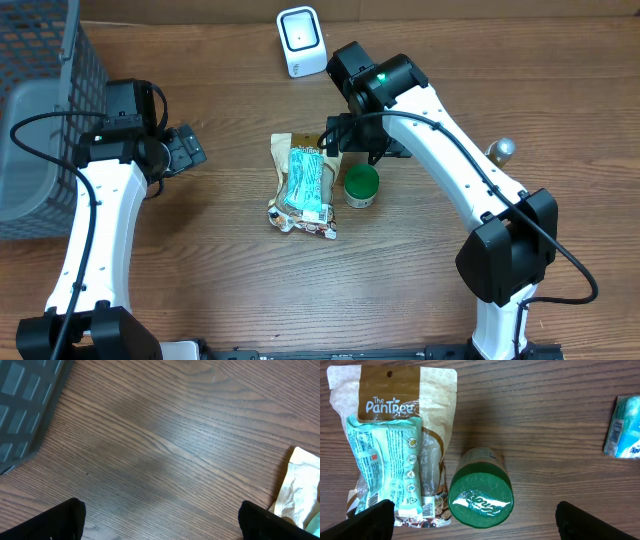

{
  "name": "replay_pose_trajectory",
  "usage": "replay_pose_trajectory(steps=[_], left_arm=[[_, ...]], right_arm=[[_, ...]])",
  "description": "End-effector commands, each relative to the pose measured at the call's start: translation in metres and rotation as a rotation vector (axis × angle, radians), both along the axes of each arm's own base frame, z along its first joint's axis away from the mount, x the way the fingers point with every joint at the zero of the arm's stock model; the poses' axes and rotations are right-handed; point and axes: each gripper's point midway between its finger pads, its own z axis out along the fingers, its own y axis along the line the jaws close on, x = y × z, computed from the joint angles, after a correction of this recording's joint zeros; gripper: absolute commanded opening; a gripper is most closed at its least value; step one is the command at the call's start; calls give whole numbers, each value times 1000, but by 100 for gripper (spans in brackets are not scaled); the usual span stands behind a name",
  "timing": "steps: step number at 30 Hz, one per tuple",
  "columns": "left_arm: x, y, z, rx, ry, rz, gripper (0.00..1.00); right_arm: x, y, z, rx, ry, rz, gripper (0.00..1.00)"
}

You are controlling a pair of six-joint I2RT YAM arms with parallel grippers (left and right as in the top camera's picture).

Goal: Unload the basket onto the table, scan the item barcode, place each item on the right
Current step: 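Move the right gripper over the green-lidded jar and descend, then close the right gripper around the green-lidded jar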

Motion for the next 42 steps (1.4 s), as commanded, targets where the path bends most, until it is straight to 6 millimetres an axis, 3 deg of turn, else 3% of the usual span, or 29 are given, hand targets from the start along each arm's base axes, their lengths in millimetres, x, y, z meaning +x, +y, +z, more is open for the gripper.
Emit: replay_pose_trajectory(steps=[1,20,32,42], left_arm=[[2,1,7,14,-19,-11,100],[2,1,7,14,-20,-11,100],[2,1,7,14,-19,-11,100],[2,1,7,14,-19,-11,100]], right_arm=[[-4,1,2,7,0,-6,100],[-18,-7,-62,-27,62,-6,100],[-24,-9,-75,-28,80,-6,100],[-26,-10,-75,-32,88,-6,76]])
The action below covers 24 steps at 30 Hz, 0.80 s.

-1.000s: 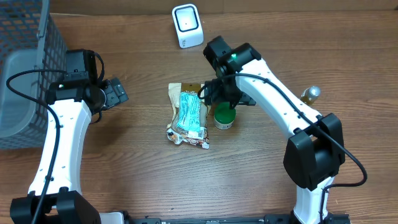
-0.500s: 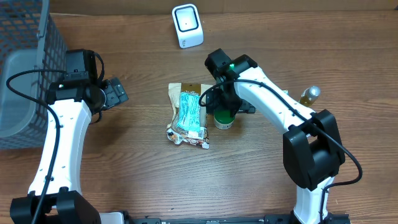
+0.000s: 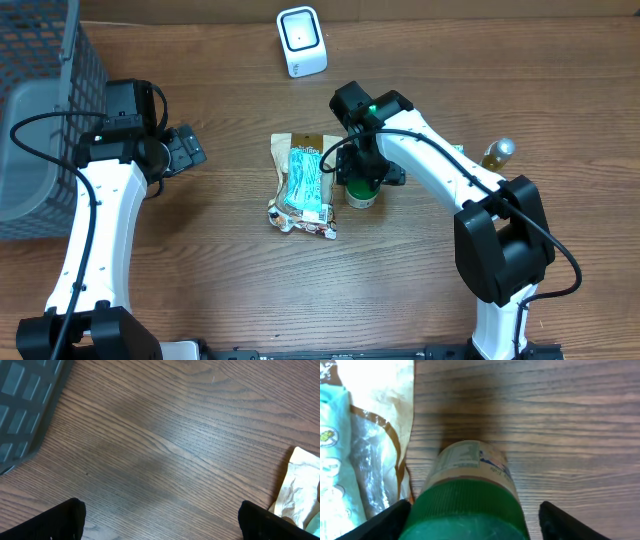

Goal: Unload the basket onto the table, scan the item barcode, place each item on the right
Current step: 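Close the right gripper around the green-lidded jar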

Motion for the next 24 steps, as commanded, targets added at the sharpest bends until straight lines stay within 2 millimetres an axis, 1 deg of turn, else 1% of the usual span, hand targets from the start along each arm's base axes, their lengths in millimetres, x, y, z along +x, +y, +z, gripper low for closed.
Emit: replay_pose_trajectory(steps=[1,5,10,14,16,20,24], left_arm=[[2,1,7,15,-19,-11,100],[2,1,7,14,-19,-11,100],[2,1,7,14,-19,-11,99],[2,1,7,14,-19,-11,100],[2,1,7,14,-19,-11,100],[2,1,7,14,-20,-11,100],[2,1,7,14,-19,-11,100]], right_arm=[[-1,0,5,0,-13,2,74],[2,-1,5,-4,-23,-13,67],[10,-14,6,-63,-69,-122,59],[14,-23,8,-103,-101,-180,57],[16,-26,8,-121,-115,-203,57],[18,-26,9,-123,-125,-204,58],[18,-26,9,-122,-125,-203,70]])
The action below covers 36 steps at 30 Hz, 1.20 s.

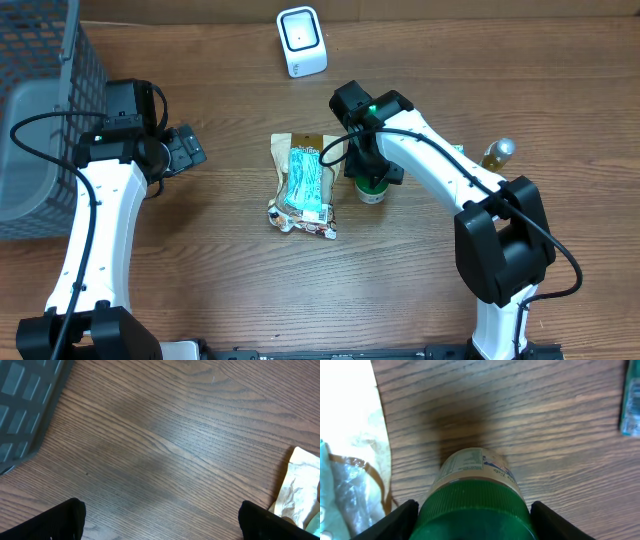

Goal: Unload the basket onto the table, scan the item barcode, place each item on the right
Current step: 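Close the right gripper around the green-lidded jar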

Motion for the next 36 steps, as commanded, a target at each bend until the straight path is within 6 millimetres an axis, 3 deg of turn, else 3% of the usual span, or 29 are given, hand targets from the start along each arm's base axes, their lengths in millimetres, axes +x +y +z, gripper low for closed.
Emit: replay_pose_trajectory(steps=[1,6,24,36], left_arm=[[2,1,7,15,-19,-11,100],[2,1,7,15,-19,-11,100],[2,1,7,14,-20,-11,100],[2,1,7,15,-19,-11,100]], right_arm=[[5,-10,6,-37,-41,-26,72],[5,-9,6,-36,-40,-24,100],[-1,-6,5,-23,2,66,100],[-4,-6,3,-22,17,92,93]])
